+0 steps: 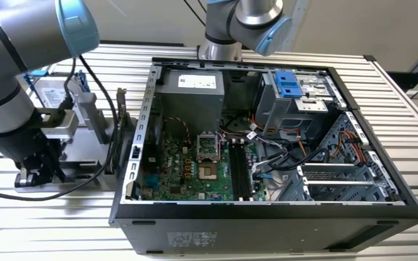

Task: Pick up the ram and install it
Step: 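Pick up the ram and move it above insertion slot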

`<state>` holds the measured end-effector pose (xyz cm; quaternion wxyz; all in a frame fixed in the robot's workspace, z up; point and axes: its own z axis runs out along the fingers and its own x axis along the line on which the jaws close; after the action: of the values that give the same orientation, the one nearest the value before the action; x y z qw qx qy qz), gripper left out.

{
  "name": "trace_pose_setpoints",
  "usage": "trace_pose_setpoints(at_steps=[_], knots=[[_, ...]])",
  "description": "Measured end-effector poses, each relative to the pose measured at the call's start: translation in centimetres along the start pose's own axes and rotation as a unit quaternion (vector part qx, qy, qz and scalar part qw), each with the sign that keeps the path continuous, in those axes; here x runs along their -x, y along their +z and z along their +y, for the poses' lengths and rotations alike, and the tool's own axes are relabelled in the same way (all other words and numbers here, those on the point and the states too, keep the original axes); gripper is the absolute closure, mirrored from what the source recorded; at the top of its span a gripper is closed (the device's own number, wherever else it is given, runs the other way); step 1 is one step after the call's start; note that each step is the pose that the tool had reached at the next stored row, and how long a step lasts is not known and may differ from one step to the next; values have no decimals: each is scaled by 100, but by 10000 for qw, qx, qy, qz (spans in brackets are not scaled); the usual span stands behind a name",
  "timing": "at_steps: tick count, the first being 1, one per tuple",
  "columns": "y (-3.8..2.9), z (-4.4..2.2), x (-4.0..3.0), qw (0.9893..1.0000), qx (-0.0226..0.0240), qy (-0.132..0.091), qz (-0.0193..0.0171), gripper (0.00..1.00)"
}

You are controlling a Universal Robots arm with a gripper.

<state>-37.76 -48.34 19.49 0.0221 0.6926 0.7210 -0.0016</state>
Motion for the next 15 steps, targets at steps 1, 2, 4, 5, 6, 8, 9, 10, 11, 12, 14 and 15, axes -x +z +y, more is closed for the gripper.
trace_pose_setpoints(at_steps=[1,2,4,5,6,8,9,10,11,12,14,15], knots=[[-9,1,0,10000,1,0,0,100],[-20,1,1,10000,0,-1,0,100],[-39,2,2,10000,1,-1,0,100],[-48,2,2,10000,0,0,0,100],[-57,2,2,10000,0,0,0,100],[-69,2,2,10000,1,1,1,100],[-72,2,2,10000,2,1,1,100],[-76,2,2,10000,1,1,1,100],[-80,2,2,10000,1,0,0,100],[-83,2,2,10000,1,1,1,100],[-93,3,3,10000,0,0,0,100],[-98,3,4,10000,0,-1,0,100]])
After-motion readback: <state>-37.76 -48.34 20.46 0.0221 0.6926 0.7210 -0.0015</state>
